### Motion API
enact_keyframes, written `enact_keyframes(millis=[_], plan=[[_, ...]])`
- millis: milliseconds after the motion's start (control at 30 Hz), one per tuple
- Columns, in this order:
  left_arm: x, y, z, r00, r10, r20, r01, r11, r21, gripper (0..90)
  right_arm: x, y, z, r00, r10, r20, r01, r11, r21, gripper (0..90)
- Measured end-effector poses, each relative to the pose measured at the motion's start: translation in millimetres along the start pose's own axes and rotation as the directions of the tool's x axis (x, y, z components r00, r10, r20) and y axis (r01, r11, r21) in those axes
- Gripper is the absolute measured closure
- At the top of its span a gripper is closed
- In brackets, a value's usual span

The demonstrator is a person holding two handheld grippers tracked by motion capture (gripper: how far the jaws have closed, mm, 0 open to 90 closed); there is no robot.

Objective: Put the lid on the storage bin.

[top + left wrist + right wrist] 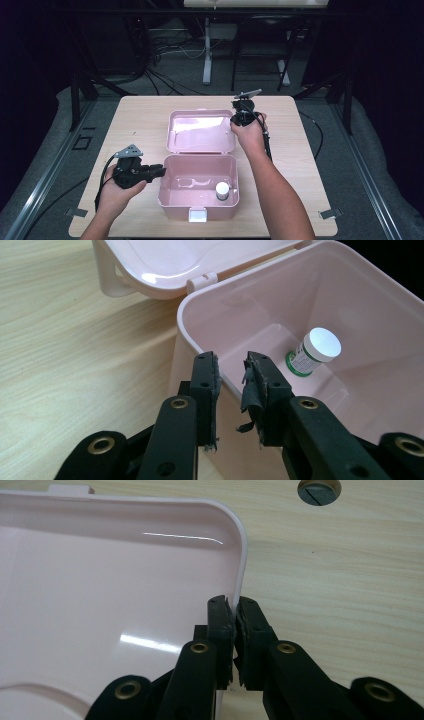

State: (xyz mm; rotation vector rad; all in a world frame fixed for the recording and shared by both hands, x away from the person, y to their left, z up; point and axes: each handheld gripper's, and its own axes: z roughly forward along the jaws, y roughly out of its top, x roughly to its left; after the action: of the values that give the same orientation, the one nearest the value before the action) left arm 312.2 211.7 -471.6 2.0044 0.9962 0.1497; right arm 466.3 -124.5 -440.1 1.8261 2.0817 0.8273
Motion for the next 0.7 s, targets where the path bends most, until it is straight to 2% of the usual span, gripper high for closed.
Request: enact_keyframes(millis=[700], plan=[[-0.3, -0.2, 0.6, 0.9999, -0.011, 0.002, 0.011, 0.9999, -0.003, 75.2, 3.5, -3.9, -27.2, 0.9988, -0.049, -0.003, 0.048, 0.996, -0.079, 86.4]])
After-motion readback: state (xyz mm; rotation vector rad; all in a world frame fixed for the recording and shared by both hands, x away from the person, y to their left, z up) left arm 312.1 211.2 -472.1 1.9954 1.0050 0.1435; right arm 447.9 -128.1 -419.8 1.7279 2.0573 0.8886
